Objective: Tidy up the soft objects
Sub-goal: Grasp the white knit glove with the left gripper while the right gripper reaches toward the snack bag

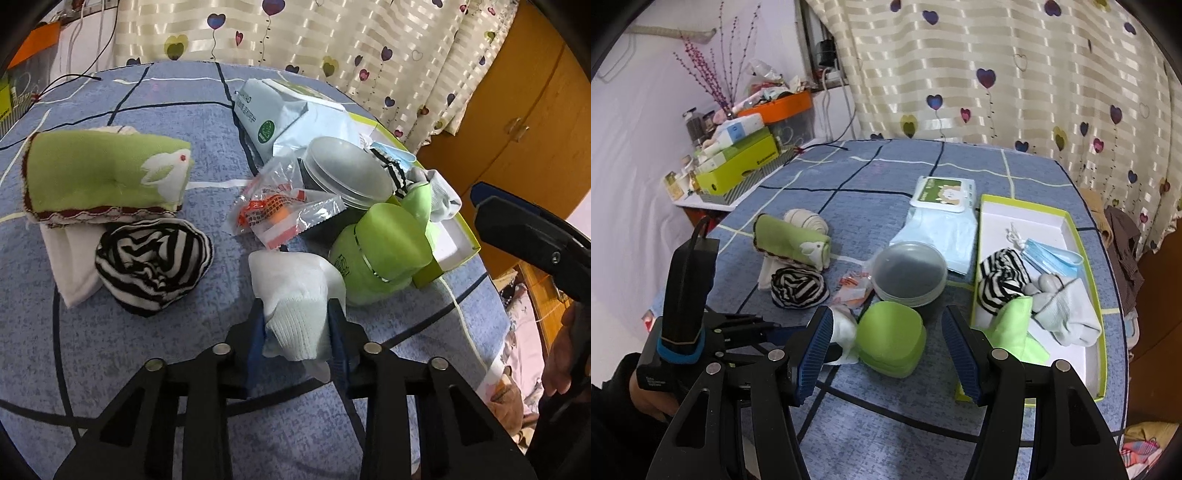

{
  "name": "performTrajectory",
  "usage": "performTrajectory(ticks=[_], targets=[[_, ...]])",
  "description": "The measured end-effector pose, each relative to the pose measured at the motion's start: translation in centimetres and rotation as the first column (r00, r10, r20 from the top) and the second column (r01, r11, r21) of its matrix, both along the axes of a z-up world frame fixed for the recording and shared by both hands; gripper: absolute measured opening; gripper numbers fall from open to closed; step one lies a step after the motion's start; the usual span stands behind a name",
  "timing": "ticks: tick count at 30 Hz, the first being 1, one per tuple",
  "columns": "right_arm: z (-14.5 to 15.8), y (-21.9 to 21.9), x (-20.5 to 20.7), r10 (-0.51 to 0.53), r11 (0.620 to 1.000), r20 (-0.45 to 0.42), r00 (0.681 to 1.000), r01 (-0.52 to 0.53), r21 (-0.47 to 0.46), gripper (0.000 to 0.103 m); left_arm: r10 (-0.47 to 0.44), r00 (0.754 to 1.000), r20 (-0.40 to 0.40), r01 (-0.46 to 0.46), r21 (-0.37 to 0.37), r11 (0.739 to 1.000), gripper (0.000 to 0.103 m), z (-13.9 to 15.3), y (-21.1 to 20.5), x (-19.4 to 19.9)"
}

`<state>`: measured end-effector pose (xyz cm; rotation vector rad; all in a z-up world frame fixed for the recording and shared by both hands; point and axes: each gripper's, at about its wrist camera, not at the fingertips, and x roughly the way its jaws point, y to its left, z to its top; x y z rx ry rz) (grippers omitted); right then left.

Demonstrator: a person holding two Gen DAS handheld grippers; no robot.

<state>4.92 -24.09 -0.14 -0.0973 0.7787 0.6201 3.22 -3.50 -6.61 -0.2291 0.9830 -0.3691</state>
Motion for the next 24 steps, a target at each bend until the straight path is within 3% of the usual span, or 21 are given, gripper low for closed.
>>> performTrajectory(ticks=[10, 14, 20, 24], targets=[[-0.4, 4.2, 0.5, 0.114, 0.992, 0.004, 0.993, -0.114, -0.047, 0.061, 0.087, 0.995, 0.056, -0.086, -0.020, 0.996, 0.031, 2.0, 4.1, -2.4], [-1.0, 6.1, 0.7, 0.153, 0.985, -0.006, 0.988, -0.153, -0.083, 0.054, 0.154, 0.986, 0.069, -0.151, -0.049, 0.987, 0.031, 2.5, 6.8, -2.7], [-2.3, 9.5, 1.5, 0.204, 0.951, -0.008, 0.979, -0.200, -0.235, 0.049, 0.217, 0.972, 0.090, -0.211, -0.075, 0.975, 0.031, 3.1, 9.4, -3.1], [-3.5, 11.7, 2.1, 0.237, 0.906, -0.006, 0.972, -0.223, -0.359, 0.049, 0.238, 0.965, 0.109, -0.229, -0.093, 0.969, 0.031, 3.5, 10.6, -3.5]])
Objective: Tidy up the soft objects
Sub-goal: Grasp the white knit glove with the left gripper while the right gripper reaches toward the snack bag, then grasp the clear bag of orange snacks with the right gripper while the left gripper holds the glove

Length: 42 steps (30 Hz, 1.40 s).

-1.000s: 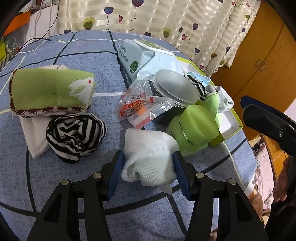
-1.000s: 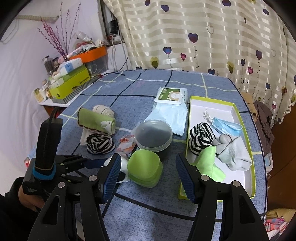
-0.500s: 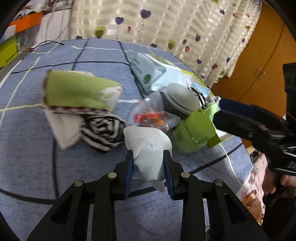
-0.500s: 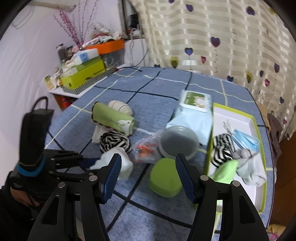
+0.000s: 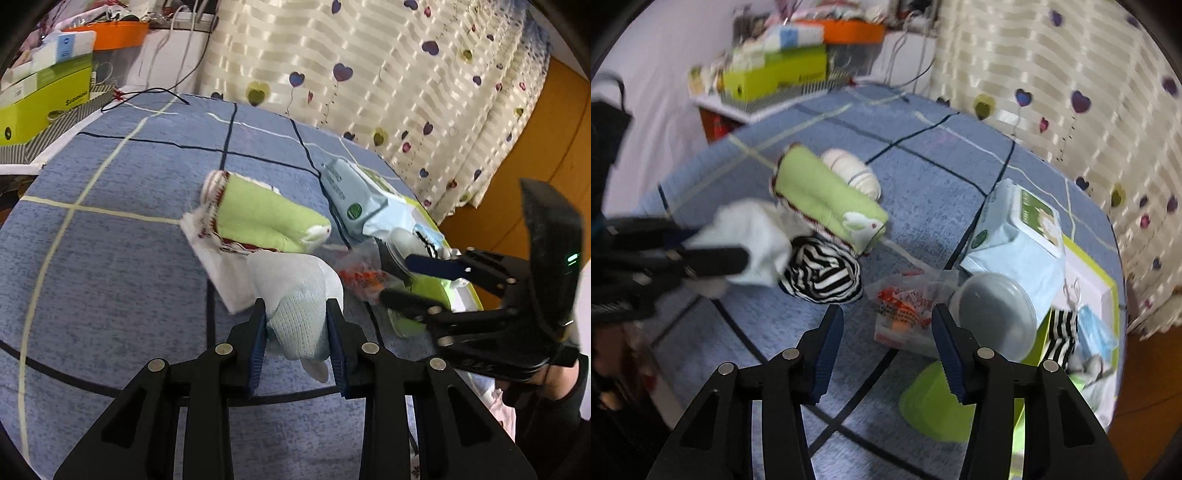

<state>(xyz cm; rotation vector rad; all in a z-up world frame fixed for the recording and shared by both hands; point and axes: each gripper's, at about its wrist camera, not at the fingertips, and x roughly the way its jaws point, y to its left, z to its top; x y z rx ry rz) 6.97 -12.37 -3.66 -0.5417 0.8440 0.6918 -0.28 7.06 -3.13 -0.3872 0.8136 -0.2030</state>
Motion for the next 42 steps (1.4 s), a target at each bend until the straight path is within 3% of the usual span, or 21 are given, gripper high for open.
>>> performTrajectory(ticks=[9, 12, 17, 20, 25, 28, 32, 42], targets=[[-3.6, 3.3, 0.5, 0.042, 0.976, 0.035, 0.999, -0.034, -0.214, 0.044, 0.032, 0.999, 0.027, -0.031, -0.015, 0.999, 0.032, 0.5, 1.9, -0.5], [-4.2, 3.7, 0.8, 0.040, 0.969, 0.042, 0.998, -0.028, -0.246, 0.031, 0.036, 0.999, 0.034, -0.035, -0.023, 0.999, 0.032, 0.7, 2.2, -0.6], [-4.6, 3.7, 1.3, 0.038, 0.965, 0.051, 0.998, -0.024, -0.260, 0.026, 0.038, 0.999, 0.036, -0.037, -0.026, 0.999, 0.032, 0.8, 2.2, -0.5], [-3.9, 3.2, 1.3, 0.028, 0.978, 0.051, 0.998, -0.016, -0.207, 0.022, 0.038, 0.999, 0.037, -0.037, -0.024, 0.999, 0.032, 0.8, 2.3, -0.5], [-1.2, 1.5, 0.7, 0.013, 0.999, 0.031, 0.999, -0.012, -0.035, 0.021, 0.038, 0.998, 0.045, -0.037, -0.020, 0.999, 0.032, 1.2, 2.0, -0.6], [0.7, 0.3, 0.1, 0.006, 0.996, 0.016, 1.000, -0.007, 0.087, 0.021, 0.038, 0.998, 0.051, -0.037, -0.017, 0.999, 0.032, 1.6, 1.5, -0.6], [2.6, -0.7, -1.0, -0.004, 0.983, 0.024, 1.000, 0.000, 0.181, 0.021, 0.033, 0.998, 0.062, -0.032, -0.008, 0.999, 0.032, 2.3, 0.6, -0.7], [5.6, -4.3, -2.6, -0.048, 0.952, 0.057, 0.997, 0.029, 0.305, 0.021, 0.005, 0.995, 0.102, -0.007, 0.019, 1.000, 0.032, 4.7, -2.5, 0.0]])
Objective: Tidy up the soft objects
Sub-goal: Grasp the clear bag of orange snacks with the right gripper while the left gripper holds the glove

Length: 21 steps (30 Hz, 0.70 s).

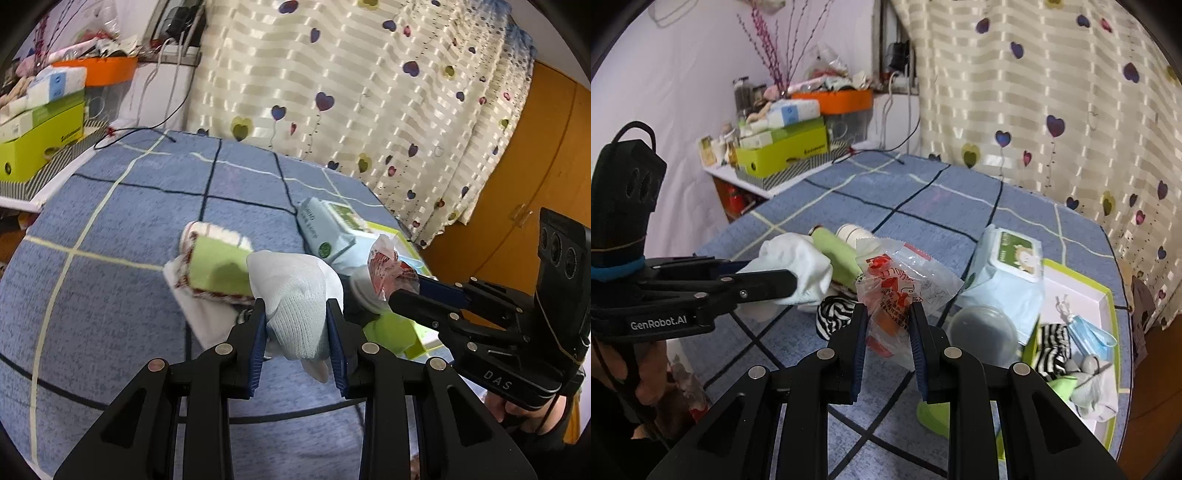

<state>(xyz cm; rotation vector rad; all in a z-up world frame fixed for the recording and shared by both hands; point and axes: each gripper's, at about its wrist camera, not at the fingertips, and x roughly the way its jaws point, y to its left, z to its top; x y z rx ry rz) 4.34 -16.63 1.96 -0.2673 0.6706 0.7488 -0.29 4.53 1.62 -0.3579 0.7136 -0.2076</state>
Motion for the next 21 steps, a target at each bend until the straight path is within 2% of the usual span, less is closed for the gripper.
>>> performTrajectory(ticks=[21], targets=[[1.1, -8.8, 0.2, -0.154, 0.984, 0.022, 0.988, 0.152, 0.091, 0.021, -0.126, 0.992, 0.013, 0.126, 0.052, 0.991, 0.032, 2.0, -7.5, 1.9]])
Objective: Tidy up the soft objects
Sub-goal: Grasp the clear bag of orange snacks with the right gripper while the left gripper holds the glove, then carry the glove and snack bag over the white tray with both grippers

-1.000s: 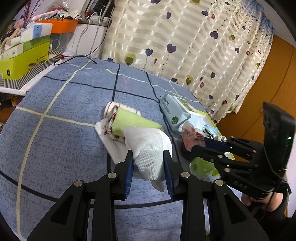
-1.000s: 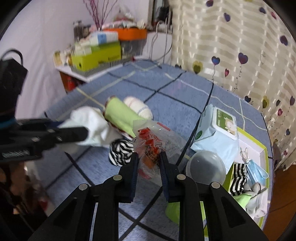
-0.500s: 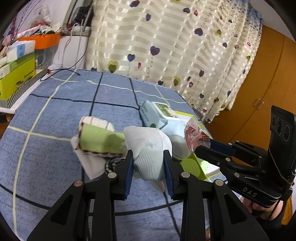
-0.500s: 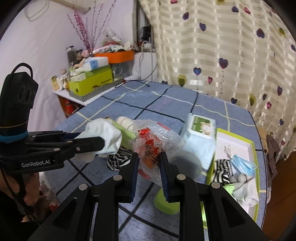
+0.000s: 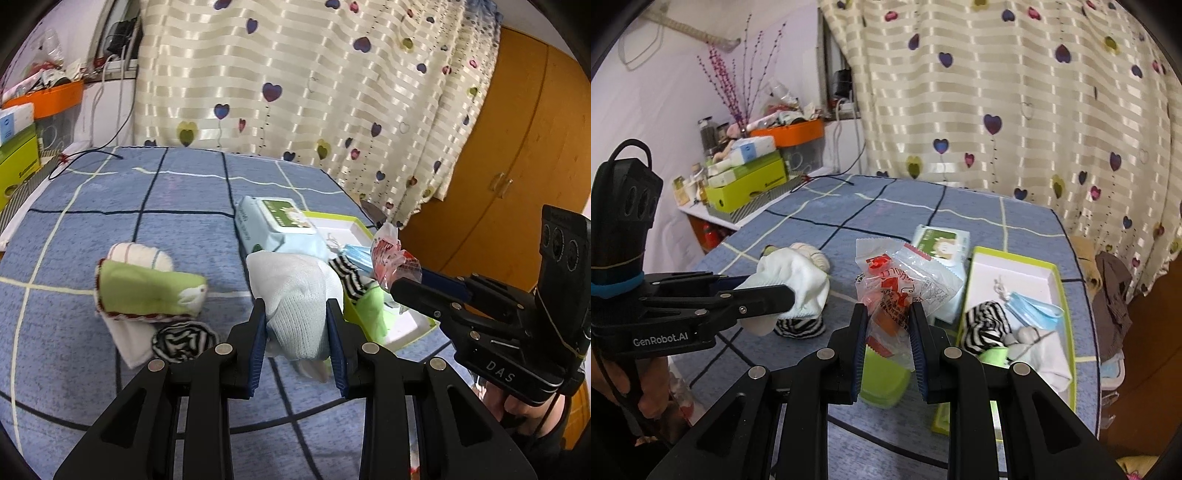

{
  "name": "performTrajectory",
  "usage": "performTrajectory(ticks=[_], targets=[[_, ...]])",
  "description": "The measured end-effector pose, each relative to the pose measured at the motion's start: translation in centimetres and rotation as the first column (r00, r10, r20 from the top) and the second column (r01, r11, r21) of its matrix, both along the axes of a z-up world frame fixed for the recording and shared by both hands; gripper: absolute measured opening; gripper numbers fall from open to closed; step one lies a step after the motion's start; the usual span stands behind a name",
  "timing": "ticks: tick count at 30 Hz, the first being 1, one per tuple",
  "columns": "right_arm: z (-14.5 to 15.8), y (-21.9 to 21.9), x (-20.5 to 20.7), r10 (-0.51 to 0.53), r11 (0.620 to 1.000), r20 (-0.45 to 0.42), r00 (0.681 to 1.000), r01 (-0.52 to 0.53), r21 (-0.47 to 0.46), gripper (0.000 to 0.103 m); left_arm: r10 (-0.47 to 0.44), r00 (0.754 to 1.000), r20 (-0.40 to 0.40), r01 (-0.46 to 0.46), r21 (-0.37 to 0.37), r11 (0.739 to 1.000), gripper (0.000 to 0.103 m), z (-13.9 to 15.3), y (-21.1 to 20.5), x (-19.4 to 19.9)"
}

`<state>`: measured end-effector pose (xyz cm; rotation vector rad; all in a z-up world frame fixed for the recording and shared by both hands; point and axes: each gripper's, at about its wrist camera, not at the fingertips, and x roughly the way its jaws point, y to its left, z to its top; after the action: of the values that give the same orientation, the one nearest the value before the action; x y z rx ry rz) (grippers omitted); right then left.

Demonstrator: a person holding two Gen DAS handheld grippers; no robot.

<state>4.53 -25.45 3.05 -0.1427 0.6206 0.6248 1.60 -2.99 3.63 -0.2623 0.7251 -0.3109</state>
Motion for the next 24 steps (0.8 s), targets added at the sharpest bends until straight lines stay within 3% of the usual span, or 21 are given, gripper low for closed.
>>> performTrajectory(ticks=[24], targets=[[-0.4, -6.1, 0.6, -0.138, 0.990, -0.010, 0.990, 0.138, 0.020, 0.021, -0.103, 0.995, 0.003, 0.103, 0.025, 0.994, 0.032, 0.5, -5.0, 1.3]])
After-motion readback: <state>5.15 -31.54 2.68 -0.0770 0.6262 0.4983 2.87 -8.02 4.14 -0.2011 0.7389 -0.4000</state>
